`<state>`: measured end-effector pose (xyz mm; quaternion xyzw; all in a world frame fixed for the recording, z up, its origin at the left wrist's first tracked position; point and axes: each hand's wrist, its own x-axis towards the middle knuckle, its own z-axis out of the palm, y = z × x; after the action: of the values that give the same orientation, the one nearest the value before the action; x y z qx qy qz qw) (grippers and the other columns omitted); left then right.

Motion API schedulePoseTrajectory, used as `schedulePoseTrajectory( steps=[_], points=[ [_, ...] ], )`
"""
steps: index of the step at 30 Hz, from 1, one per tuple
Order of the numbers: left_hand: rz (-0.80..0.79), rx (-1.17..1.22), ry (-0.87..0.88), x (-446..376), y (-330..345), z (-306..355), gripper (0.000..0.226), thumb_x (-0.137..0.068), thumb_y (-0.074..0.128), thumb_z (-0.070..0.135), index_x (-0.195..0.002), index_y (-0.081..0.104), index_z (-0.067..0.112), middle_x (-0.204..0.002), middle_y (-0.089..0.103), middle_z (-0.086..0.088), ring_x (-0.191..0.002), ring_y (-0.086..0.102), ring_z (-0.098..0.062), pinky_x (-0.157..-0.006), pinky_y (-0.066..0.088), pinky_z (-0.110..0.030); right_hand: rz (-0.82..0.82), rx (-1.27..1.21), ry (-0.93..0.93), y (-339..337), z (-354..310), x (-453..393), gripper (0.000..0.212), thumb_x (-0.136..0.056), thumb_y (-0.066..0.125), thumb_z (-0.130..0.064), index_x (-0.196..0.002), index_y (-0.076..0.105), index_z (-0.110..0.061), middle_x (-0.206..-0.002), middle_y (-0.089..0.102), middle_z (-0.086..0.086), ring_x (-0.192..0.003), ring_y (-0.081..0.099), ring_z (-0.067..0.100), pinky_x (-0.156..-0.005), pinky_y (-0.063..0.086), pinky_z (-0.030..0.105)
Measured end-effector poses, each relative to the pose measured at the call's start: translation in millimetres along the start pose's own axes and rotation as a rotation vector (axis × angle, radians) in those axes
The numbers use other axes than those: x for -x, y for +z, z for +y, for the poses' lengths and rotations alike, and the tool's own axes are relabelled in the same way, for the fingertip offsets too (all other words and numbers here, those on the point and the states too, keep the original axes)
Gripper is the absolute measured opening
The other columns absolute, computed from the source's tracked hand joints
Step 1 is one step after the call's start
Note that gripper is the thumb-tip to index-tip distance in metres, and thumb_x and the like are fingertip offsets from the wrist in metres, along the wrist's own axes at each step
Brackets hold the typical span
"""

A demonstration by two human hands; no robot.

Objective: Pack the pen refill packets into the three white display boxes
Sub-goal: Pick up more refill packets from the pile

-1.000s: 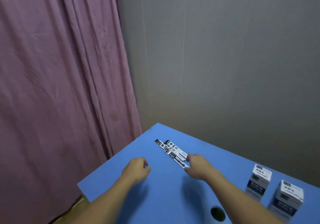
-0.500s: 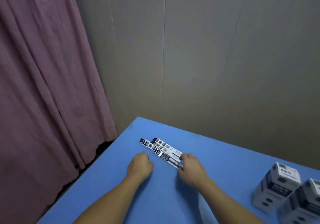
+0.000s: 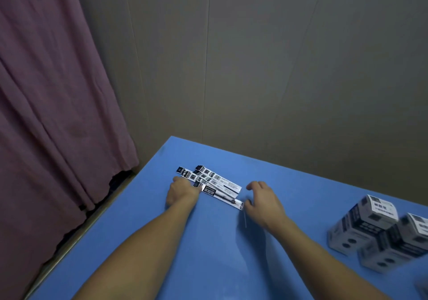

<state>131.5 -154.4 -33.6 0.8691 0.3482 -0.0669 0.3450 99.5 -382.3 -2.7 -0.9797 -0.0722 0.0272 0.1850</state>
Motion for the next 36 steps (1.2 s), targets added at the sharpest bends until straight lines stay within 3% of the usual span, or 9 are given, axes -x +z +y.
schedulePoseTrajectory(
  steps=[6, 8, 11, 14, 18, 24, 30, 36],
  points=[
    [0.125, -0.092, 0.091, -2, -12, 3, 0.041, -0.091, 0.060, 0.014, -0.129, 0.048, 0.005, -0.132, 0.055, -0.015, -0.121, 0.056, -0.035, -0.094, 0.050, -0.044, 0.014, -0.024, -0.033, 0, -11, 3, 0.034, -0.091, 0.050, -0.019, -0.125, 0.053, -0.018, -0.129, 0.051, 0.001, -0.116, 0.053, 0.022, -0.087, 0.047, 0.032],
    [0.153, -0.179, 0.275, -2, -10, 4, 0.034, -0.092, 0.062, 0.021, -0.124, 0.054, 0.011, -0.129, 0.055, -0.010, -0.121, 0.053, -0.031, -0.094, 0.048, -0.042, 0.017, -0.029, -0.046, 0, -12, 1, 0.033, -0.090, 0.050, -0.019, -0.123, 0.054, -0.018, -0.127, 0.052, 0.001, -0.115, 0.053, 0.022, -0.088, 0.047, 0.032],
    [0.075, -0.313, 0.643, -5, 0, 1, 0.023, -0.091, 0.069, 0.035, -0.110, 0.064, 0.023, -0.122, 0.056, 0.003, -0.119, 0.047, -0.022, -0.099, 0.042, -0.035, 0.017, -0.031, -0.040, 0, -8, 0, 0.035, -0.091, 0.051, -0.020, -0.126, 0.053, -0.017, -0.129, 0.052, 0.001, -0.115, 0.054, 0.023, -0.089, 0.048, 0.033],
    [0.004, -0.377, 0.792, -7, 7, -5, 0.024, -0.092, 0.068, 0.034, -0.115, 0.069, 0.025, -0.123, 0.056, 0.008, -0.122, 0.045, -0.019, -0.103, 0.036, -0.031, 0.002, -0.014, -0.017, -1, -3, 0, 0.038, -0.092, 0.050, -0.020, -0.130, 0.051, -0.017, -0.134, 0.049, 0.000, -0.117, 0.054, 0.022, -0.087, 0.048, 0.033],
    [0.027, -0.419, 0.840, -10, 1, -8, 0.023, -0.096, 0.063, 0.020, -0.114, 0.072, 0.030, -0.121, 0.053, 0.008, -0.118, 0.042, -0.019, -0.094, 0.039, -0.027, 0.000, -0.006, -0.005, -2, 0, -2, 0.039, -0.093, 0.049, -0.019, -0.131, 0.051, -0.016, -0.136, 0.049, 0.001, -0.116, 0.055, 0.022, -0.092, 0.049, 0.034],
    [-0.014, -0.490, 0.833, -14, -18, -13, 0.039, -0.093, 0.061, 0.004, -0.115, 0.073, 0.034, -0.118, 0.049, 0.004, -0.119, 0.042, -0.019, -0.087, 0.043, -0.029, 0.003, -0.021, -0.019, 0, -3, -3, 0.037, -0.093, 0.049, -0.019, -0.130, 0.052, -0.016, -0.135, 0.050, 0.002, -0.117, 0.055, 0.023, -0.092, 0.050, 0.035],
    [-0.091, -0.476, 0.766, -8, -10, -13, 0.059, -0.094, 0.047, 0.001, -0.141, 0.052, 0.036, -0.123, 0.045, -0.001, -0.119, 0.046, -0.024, -0.088, 0.049, -0.037, -0.009, -0.019, -0.040, 5, -6, -4, 0.034, -0.094, 0.050, -0.020, -0.127, 0.052, -0.018, -0.132, 0.050, 0.001, -0.115, 0.055, 0.021, -0.092, 0.049, 0.032],
    [-0.142, -0.544, 0.773, -8, -11, -8, 0.069, -0.098, 0.043, 0.005, -0.151, 0.032, 0.048, -0.130, 0.043, -0.004, -0.123, 0.048, -0.028, -0.091, 0.051, -0.041, -0.017, -0.012, -0.062, 9, -8, -7, 0.032, -0.094, 0.051, -0.020, -0.126, 0.053, -0.018, -0.129, 0.051, 0.001, -0.113, 0.056, 0.021, -0.090, 0.049, 0.032]
  ],
)
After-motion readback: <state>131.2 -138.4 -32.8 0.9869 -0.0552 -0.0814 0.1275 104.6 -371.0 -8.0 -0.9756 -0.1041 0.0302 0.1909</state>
